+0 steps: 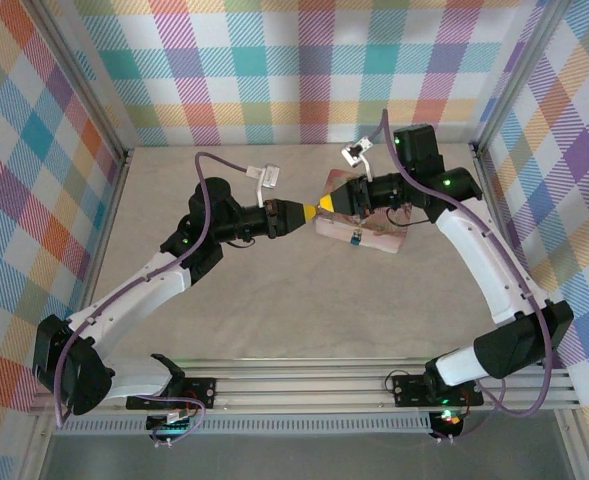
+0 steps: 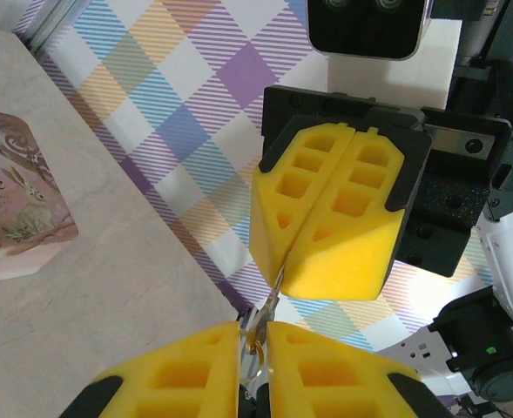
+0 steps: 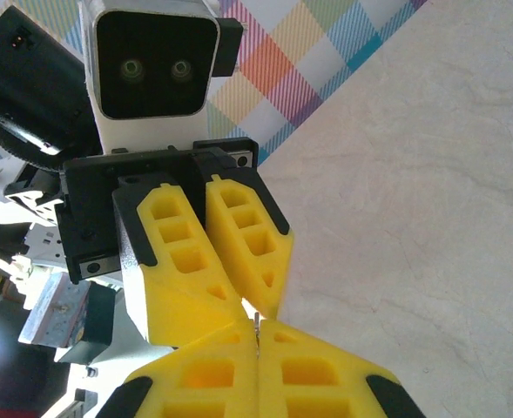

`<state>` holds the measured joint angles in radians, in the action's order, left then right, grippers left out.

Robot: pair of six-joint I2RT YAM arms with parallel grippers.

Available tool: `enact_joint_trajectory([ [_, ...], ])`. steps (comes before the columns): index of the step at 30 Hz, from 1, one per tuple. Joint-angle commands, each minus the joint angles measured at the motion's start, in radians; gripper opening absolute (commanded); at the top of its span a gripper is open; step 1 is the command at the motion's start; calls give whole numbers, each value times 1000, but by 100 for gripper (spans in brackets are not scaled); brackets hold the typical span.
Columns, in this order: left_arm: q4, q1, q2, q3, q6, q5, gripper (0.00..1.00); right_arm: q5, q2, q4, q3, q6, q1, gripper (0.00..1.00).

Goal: Unlock the padlock with the key

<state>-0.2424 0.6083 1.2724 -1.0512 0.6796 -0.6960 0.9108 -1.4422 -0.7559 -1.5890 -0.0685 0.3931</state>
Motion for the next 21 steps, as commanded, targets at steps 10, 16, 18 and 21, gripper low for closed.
enact_joint_trajectory([
  [10, 3, 19, -5, -55, 5, -12, 33, 43, 61, 72, 62, -48, 0, 0],
  [16, 14, 24, 43, -102, 14, -75, 31, 47, 65, 108, 72, -79, 0, 0],
  [18, 13, 26, 47, -104, 14, -79, 28, 47, 68, 114, 76, -83, -2, 0],
  [21, 18, 26, 41, -97, 12, -73, 25, 45, 68, 113, 80, -85, -2, 0],
])
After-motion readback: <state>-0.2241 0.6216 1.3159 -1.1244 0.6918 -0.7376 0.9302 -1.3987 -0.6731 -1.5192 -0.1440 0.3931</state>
